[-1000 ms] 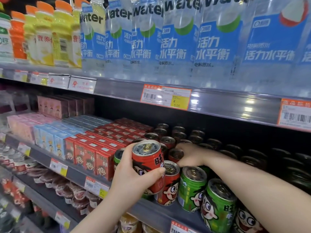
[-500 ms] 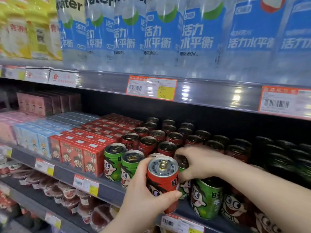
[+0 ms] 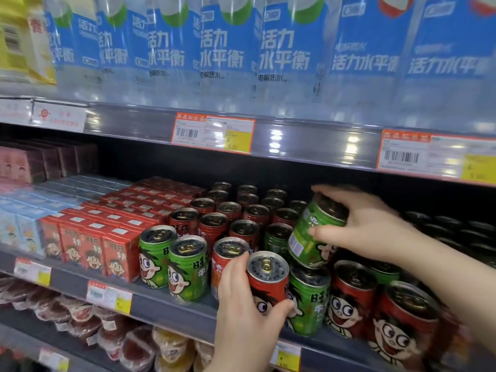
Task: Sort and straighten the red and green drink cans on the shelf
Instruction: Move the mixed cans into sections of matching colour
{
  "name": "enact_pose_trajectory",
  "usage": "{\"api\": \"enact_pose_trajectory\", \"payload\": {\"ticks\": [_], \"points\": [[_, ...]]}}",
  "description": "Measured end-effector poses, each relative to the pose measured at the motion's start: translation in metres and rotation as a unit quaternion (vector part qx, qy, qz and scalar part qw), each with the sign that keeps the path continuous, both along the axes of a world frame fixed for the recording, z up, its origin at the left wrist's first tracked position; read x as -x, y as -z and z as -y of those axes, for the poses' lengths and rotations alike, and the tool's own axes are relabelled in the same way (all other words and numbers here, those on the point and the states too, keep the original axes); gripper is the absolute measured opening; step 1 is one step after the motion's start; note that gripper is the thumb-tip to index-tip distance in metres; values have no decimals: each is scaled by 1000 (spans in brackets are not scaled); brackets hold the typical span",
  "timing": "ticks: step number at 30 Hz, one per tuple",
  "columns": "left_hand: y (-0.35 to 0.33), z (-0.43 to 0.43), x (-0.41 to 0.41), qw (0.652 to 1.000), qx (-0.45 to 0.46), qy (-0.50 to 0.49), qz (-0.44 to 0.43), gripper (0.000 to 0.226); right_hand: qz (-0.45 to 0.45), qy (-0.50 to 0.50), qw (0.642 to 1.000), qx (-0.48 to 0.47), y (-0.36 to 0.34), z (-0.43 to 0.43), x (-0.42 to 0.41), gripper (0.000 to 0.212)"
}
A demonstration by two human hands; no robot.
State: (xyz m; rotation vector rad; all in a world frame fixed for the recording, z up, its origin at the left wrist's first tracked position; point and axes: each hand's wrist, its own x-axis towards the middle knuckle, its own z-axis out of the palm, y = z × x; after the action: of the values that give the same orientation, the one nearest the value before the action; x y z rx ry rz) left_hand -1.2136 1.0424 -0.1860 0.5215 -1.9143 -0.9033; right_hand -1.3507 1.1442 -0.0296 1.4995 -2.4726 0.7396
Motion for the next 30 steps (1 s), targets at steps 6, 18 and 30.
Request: {"api": "enact_pose_trajectory", "payload": {"ticks": [6,18,30], "points": [[17,3,21,979,169,-116,8,63,-7,-6,1000,-11,3,-18,10,76],[-21,-26,39,939,286,-95,169,74,-14,-24,999,-41,0,-55,45,79],[-57,-38,42,966,207,-109,110,73,7,-40,999,34,9,-96,47,83]]}}
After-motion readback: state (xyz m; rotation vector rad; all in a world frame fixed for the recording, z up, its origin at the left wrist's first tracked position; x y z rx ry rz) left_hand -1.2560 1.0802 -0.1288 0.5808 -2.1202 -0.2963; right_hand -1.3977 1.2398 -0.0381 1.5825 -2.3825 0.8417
